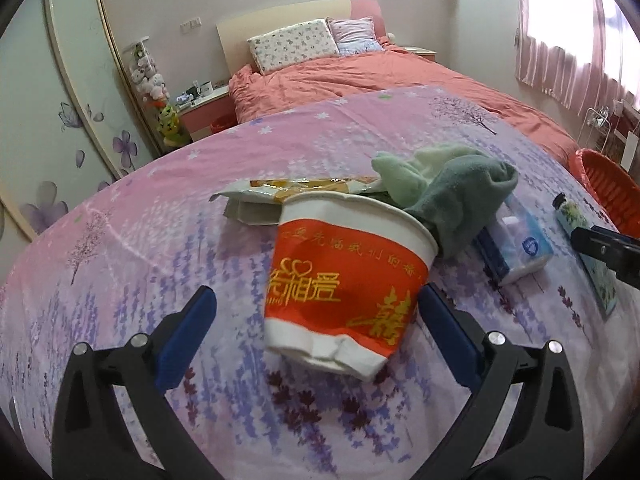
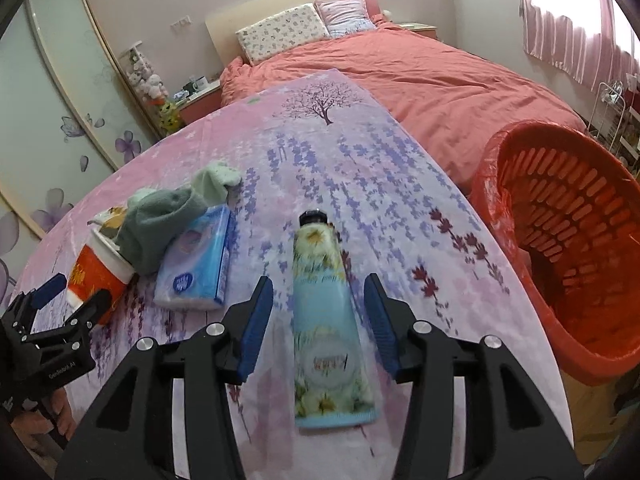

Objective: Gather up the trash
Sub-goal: 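Grasp the orange-red paper cup with the left tool while the right grasps the blue lotion tube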

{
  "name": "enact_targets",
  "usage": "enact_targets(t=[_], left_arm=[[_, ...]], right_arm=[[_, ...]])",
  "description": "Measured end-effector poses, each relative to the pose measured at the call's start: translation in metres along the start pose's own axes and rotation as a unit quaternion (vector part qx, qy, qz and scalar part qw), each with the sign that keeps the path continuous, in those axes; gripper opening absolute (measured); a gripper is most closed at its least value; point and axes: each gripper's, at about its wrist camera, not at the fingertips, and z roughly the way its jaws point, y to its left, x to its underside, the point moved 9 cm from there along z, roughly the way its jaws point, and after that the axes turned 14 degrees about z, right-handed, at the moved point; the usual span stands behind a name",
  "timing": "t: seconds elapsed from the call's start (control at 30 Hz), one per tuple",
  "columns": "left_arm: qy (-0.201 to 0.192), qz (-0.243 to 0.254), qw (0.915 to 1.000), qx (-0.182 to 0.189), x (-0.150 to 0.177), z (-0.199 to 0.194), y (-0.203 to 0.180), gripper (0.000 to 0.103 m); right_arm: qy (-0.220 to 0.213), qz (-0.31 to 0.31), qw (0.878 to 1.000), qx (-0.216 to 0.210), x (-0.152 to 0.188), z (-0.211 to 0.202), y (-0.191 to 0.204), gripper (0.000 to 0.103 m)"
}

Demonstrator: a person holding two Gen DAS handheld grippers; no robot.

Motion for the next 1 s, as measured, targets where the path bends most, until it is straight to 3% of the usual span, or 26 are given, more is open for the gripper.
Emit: enact_targets(t=[0.17,0.27,0.3,0.47,0.7,0.8,1.0], left_arm=[[0.013,-0.014,0.9998,0.001,-0.004,0.015,0.000,0.098],[0.019,-0.037,0.9990,0.017,-0.003,0.020,0.003,0.080],[0.019,-0.043,0.9987,0.018,-0.001,0.019,0.005,0.080],[0.021,-0.058,0.9980,0.013,0.021,0.005,0.017,0.069],[0.029,-0.095,0.9950,0.008,0.060,-0.023,0.032,0.071],[0.027,-0.106,0.9939,-0.009,0.059,-0.025,0.040,0.089],[0.036,-0.086,0.9948,-0.041,0.048,-0.016,0.044,0.090]], right_arm=[[-0.006,-0.002,1.000,0.009,-0.008,0.007,0.000,0.047],[-0.016,-0.018,0.999,0.026,-0.010,0.009,0.000,0.033],[-0.018,-0.024,0.999,0.028,-0.009,0.009,0.000,0.028],[-0.012,-0.029,0.999,0.015,0.003,-0.001,-0.004,0.028],[0.003,-0.056,0.998,-0.014,0.026,-0.013,0.005,0.028],[0.002,-0.050,0.999,-0.011,0.023,-0.011,0.006,0.028],[0.000,-0.052,0.999,-0.002,0.020,-0.008,0.007,0.029]])
